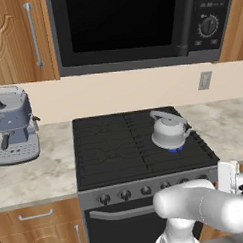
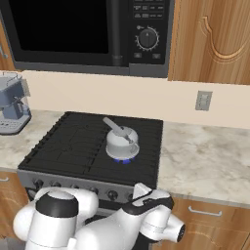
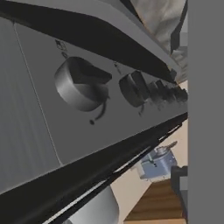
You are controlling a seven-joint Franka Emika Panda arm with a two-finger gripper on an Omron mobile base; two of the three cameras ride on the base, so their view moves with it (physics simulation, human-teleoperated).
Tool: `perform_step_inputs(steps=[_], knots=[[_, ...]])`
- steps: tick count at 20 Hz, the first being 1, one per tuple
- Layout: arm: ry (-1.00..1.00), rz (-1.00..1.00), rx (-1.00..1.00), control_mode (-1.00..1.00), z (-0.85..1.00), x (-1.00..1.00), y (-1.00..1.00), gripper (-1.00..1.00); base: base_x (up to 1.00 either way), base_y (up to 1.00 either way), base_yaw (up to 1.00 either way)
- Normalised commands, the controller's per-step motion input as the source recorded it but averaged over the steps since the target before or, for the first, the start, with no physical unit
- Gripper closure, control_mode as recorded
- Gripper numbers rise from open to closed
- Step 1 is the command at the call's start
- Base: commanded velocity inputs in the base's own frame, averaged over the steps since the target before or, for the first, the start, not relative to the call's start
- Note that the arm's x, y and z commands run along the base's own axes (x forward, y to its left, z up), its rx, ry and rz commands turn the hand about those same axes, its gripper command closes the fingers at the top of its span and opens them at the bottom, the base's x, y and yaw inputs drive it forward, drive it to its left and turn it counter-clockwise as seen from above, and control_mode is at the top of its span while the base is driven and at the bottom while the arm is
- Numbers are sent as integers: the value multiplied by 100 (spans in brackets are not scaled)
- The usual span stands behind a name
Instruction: Lower the heat of the kettle.
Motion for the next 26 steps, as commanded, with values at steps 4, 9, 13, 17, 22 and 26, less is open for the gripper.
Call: perform_step_inputs(steps=[4, 9, 13, 17, 22, 26], knots=[[-8, 0, 5, -100, -31, 9, -5, -100, 0, 0, 0], [-8, 0, 4, -100, -17, 7, 0, -100, 0, 0, 0], [-4, 0, 2, -100, -5, 4, 0, -100, 0, 0, 0], [0, 0, 0, -100, -8, 6, 0, -100, 0, 0, 0], [0, -3, 0, -100, -4, 10, 0, -100, 0, 0, 0], [0, -5, 0, -100, 0, 16, 1, -100, 0, 0, 0]])
